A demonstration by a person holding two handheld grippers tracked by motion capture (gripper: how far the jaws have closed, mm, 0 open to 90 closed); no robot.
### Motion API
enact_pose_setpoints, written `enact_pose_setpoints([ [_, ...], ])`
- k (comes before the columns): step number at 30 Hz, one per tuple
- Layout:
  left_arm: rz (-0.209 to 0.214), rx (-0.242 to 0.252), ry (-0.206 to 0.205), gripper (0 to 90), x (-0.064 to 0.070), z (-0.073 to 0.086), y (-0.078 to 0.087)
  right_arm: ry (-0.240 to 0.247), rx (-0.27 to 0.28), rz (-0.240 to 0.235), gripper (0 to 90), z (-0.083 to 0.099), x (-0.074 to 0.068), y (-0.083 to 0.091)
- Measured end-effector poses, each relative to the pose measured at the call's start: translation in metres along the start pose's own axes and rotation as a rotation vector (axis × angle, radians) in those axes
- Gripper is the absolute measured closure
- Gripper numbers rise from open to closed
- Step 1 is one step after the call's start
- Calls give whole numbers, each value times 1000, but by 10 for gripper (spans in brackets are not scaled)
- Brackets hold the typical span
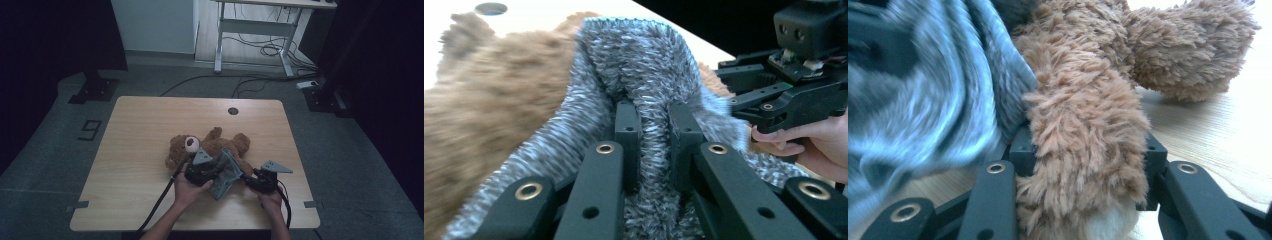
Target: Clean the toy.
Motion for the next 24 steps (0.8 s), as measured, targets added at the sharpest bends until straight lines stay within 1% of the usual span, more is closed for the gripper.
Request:
enact_pose_setpoints([
  [1, 0, 0, 0, 783, 0, 0, 0, 0, -1, 0, 577, 0, 0, 0],
  [2, -2, -22, 10, 783, 0, 2, -11, -1, -1, 1, 577, 0, 0, 0],
  [4, -2, -26, 13, 783, -1, 4, -13, -1, -3, 0, 578, 0, 0, 1],
  [6, -2, -26, 14, 783, -4, 7, -11, 1, -3, -3, 579, 0, 0, 0],
  [9, -12, -25, 5, 783, -7, 9, -3, -1, -1, -8, 579, 0, 1, 1],
  [10, -22, -22, 2, 782, -10, 11, 2, -2, 0, -9, 579, 0, 1, 1],
  [11, -22, -22, 2, 782, -10, 11, 2, -2, 0, -9, 579, 0, 1, 1],
  [12, -31, -20, 5, 782, -15, 14, 8, 1, -2, -7, 579, 0, 0, 1],
  [13, -31, -20, 5, 782, -15, 14, 8, 1, -2, -7, 579, 0, 0, 1],
  [17, -52, -11, 28, 782, -27, 21, 19, 0, -1, -12, 579, 0, 1, 1],
  [18, -66, -7, 35, 782, -34, 24, 25, 0, -2, -12, 578, 0, 1, 1],
  [19, -66, -7, 35, 782, -34, 24, 25, 1, -2, -13, 578, 0, 1, 2],
  [21, -86, -5, 49, 782, -43, 29, 32, 4, -4, -13, 578, 0, 1, 2],
  [22, -102, -1, 60, 782, -50, 33, 38, 4, -5, -17, 578, 0, 1, 2],
  [23, -102, -1, 60, 782, -50, 33, 38, 4, -5, -17, 578, 0, 1, 2],
  [24, -122, -2, 58, 782, -57, 38, 44, 5, -8, -18, 579, 0, 1, 2],
])
Point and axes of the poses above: each handheld gripper's, and its own axes: y roughly backward along the jaws, z roughly out of its underside, x roughly to its right, the point moved 7 cm from there along -y, roughly forward along the jaws, and after that the axes turned 7 degrees about -x, right-handed, at the moved point
